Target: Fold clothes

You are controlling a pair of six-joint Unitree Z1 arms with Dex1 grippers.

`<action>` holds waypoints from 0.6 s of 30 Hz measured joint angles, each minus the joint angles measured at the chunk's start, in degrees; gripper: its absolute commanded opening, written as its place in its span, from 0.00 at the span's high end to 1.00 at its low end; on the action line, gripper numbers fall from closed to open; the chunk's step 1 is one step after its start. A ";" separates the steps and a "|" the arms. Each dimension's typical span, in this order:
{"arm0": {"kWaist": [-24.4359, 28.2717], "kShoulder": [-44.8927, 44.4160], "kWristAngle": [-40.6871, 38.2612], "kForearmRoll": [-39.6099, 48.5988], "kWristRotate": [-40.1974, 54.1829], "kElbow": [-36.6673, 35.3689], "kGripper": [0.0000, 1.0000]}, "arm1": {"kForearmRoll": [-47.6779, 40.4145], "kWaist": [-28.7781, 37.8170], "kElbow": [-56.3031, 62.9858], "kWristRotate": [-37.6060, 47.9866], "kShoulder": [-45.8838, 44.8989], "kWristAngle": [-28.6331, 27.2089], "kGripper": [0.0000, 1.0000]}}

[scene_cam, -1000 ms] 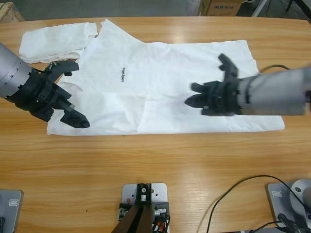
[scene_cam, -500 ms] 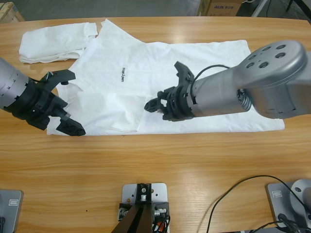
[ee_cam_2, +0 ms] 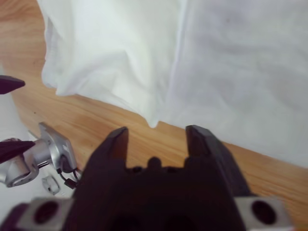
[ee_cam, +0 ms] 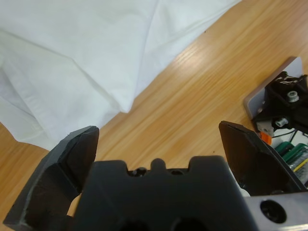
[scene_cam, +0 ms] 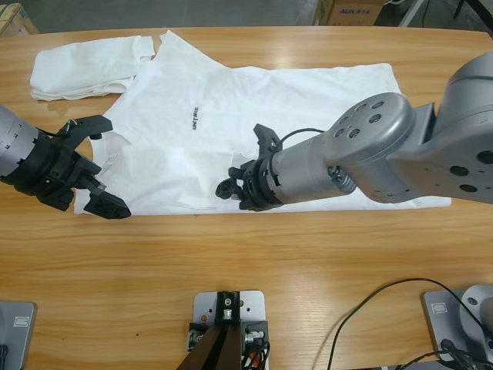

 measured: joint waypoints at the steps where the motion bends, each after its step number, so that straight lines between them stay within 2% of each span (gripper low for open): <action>1: 0.00 0.00 0.00 -0.03 0.00 0.12 0.03 | -0.41 0.03 0.00 0.09 0.29 0.24 0.60; 9: 1.05 0.00 0.00 -3.22 -1.94 4.74 0.03 | -1.13 0.04 -0.01 0.48 1.71 0.54 0.60; 18: 2.07 0.00 0.00 -4.11 -2.20 5.67 0.02 | -1.99 0.04 -0.35 0.55 3.72 1.19 0.61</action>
